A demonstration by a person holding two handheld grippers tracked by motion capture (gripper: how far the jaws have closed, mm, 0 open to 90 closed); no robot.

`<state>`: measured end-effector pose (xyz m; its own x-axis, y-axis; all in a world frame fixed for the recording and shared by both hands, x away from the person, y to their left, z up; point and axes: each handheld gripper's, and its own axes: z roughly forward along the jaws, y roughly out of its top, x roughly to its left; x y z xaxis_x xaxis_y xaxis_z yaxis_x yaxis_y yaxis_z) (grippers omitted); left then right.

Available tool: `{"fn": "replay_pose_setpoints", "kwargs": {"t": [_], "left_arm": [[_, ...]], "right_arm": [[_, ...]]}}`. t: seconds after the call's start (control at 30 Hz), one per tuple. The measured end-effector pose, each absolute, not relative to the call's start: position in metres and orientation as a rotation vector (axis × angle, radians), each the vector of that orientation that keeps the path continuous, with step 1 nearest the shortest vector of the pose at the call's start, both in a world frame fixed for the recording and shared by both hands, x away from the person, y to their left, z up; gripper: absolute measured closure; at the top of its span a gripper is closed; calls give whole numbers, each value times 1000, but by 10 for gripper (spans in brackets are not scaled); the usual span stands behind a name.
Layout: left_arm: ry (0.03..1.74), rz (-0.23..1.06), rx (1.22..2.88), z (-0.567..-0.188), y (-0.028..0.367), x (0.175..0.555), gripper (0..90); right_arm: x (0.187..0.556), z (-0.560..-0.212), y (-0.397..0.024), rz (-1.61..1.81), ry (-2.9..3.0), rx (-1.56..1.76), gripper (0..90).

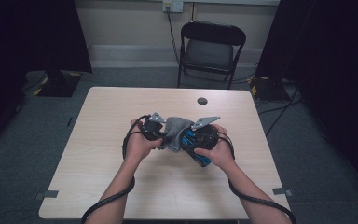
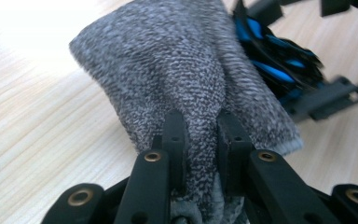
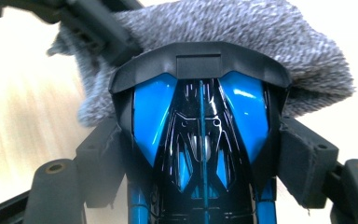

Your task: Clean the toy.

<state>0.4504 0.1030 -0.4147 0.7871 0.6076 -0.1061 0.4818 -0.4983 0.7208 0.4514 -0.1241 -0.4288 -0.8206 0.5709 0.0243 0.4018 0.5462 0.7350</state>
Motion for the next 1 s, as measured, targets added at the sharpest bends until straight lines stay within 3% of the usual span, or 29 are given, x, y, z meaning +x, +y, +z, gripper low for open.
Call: {"fn": "replay_pose_setpoints", "kwargs": {"t": [0.53,1.0], "left_arm": [[648,167,2228,-417,109,434,765],[626,130,2190,-421,115,421,764]], "right_arm": [[469,-434,-132,1081,2558,872,252],[478,-431,-142,1047,2512,925,253]]}}
